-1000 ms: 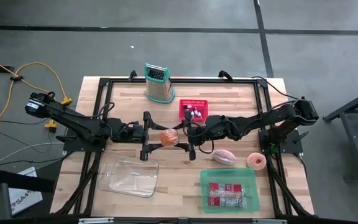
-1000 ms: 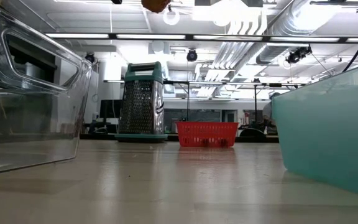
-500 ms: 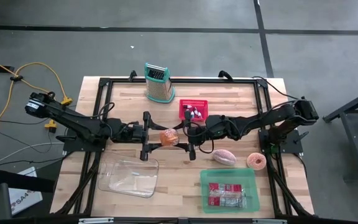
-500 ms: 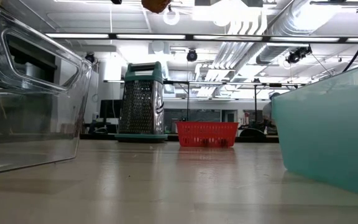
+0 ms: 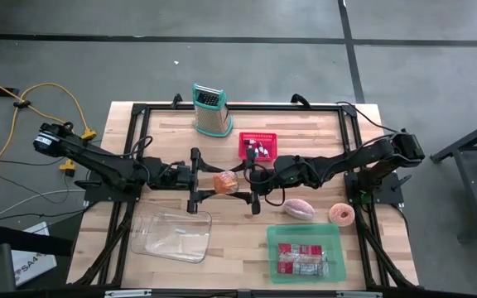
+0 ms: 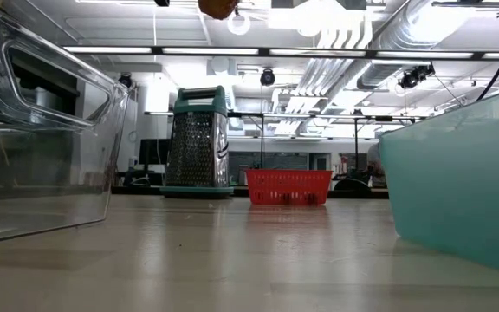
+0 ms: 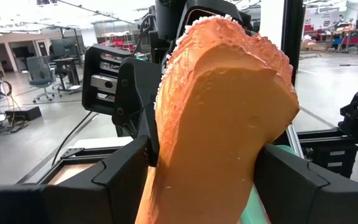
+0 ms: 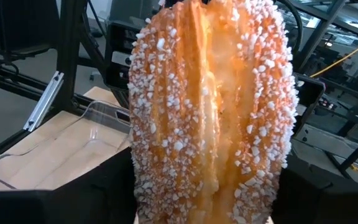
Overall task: Pick & Place Food Item
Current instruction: Put the bread into the transparent bin
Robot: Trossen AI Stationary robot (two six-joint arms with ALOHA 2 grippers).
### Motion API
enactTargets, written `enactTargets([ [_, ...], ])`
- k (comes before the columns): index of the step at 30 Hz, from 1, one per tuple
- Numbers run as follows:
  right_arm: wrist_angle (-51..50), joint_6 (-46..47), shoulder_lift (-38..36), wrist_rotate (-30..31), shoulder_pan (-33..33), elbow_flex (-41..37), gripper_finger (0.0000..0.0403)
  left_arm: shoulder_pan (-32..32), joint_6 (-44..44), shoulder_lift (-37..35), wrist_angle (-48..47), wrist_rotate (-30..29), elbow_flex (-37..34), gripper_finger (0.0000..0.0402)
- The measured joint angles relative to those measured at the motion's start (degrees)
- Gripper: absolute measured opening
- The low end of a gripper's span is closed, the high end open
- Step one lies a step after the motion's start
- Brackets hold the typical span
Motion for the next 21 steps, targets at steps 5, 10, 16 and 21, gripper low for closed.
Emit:
enactTargets([
  [5, -0.3, 0.0, 0.0, 0.0, 0.3, 0.0, 0.0301, 0.0, 0.0, 0.0, 0.0, -0.3, 0.0, 0.0252],
  [10, -0.4, 0.0, 0.0, 1.2, 0.9, 0.0, 0.033, 0.0, 0.0, 0.0, 0.1, -0.2, 0.0, 0.0252],
  [16, -0.5, -0.1, 0.0, 3.3, 1.4, 0.0, 0.0346, 0.0, -0.1, 0.0, 0.1, -0.3, 0.1, 0.0252],
  [21, -1.7, -0.4, 0.0, 5.9, 1.6, 0.0, 0.0346, 0.0, -0.2, 0.0, 0.0, -0.3, 0.1, 0.0252],
])
